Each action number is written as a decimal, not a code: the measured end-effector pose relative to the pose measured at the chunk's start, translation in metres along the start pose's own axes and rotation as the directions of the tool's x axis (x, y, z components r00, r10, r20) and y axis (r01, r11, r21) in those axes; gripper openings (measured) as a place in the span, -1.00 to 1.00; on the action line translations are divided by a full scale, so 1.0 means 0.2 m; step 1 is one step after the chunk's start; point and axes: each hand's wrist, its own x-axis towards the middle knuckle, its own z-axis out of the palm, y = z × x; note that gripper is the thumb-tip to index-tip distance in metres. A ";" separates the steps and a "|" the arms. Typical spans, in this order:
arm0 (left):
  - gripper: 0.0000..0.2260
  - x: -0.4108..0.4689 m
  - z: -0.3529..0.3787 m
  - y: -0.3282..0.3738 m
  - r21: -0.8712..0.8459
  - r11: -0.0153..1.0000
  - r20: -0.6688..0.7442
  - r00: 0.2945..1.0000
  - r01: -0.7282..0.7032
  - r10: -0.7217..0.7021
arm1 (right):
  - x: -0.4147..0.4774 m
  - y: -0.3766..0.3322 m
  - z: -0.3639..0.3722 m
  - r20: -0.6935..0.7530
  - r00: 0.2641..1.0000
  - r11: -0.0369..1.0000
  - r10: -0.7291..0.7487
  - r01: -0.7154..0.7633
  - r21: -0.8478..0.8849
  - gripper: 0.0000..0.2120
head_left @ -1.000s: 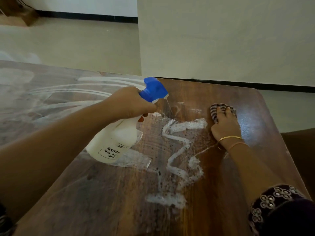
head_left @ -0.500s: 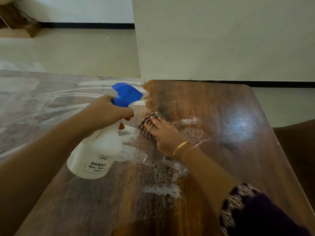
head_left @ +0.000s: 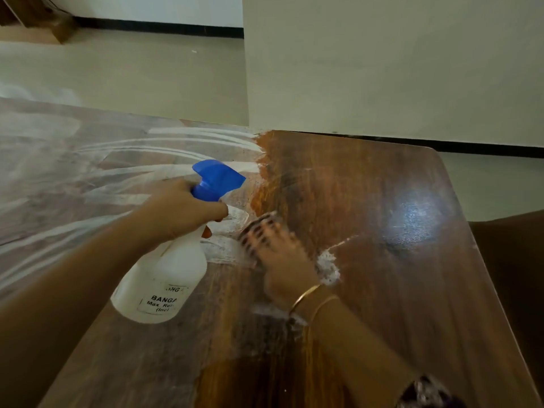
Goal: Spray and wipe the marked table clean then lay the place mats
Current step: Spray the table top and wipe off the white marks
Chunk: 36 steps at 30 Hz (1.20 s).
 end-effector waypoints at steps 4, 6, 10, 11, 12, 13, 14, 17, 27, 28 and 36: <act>-0.86 -0.04 0.04 0.01 -0.007 1.000 0.006 1.000 -0.016 0.016 | -0.07 0.07 -0.06 0.073 0.993 0.995 -0.092 0.095 -0.034 -0.24; -0.86 -0.06 0.04 0.00 -0.007 1.000 0.010 1.000 -0.020 0.020 | -0.05 0.33 -0.13 -0.001 0.997 0.997 0.072 -0.072 -0.023 -0.33; -0.88 -0.11 0.05 -0.04 -0.011 1.000 0.005 1.000 -0.009 0.009 | -0.09 0.64 -0.24 -0.085 0.868 0.871 0.489 -0.492 -0.009 -0.38; -0.87 -0.12 0.05 -0.05 -0.002 1.000 -0.002 1.000 -0.003 0.003 | -0.11 0.60 -0.22 -0.102 0.856 0.861 0.506 -0.509 0.000 -0.37; -0.86 -0.14 0.06 -0.06 0.008 1.000 -0.007 1.000 0.003 -0.003 | -0.14 0.52 -0.19 -0.108 0.866 0.872 0.488 -0.490 0.007 -0.35; -0.85 -0.15 0.08 -0.06 0.016 1.000 -0.010 1.000 0.008 -0.007 | -0.17 0.41 -0.15 -0.112 0.900 0.906 0.421 -0.423 0.007 -0.34; -0.85 -0.17 0.09 -0.07 0.024 1.000 -0.012 1.000 0.011 -0.011 | -0.21 0.28 -0.09 -0.108 0.940 0.946 0.323 -0.322 0.025 -0.36; -0.89 -0.23 0.12 -0.12 0.023 0.998 0.021 0.998 0.053 -0.054 | -0.36 0.03 0.00 0.016 0.998 0.996 0.064 -0.065 0.055 -0.32; -0.90 -0.50 0.11 -0.21 0.061 0.996 -0.004 0.998 0.062 -0.062 | -0.48 0.21 -0.08 -0.078 0.832 0.835 0.550 -0.545 0.069 -0.33; -0.91 -0.52 0.10 -0.22 0.089 0.994 -0.017 0.998 0.068 -0.067 | -0.49 0.12 -0.05 -0.061 0.862 0.863 0.503 -0.499 0.072 -0.33; -0.89 -0.69 0.03 -0.31 0.198 0.978 0.101 0.991 0.062 -0.083 | -0.58 0.06 -0.06 0.079 0.884 0.880 0.461 -0.467 0.086 -0.39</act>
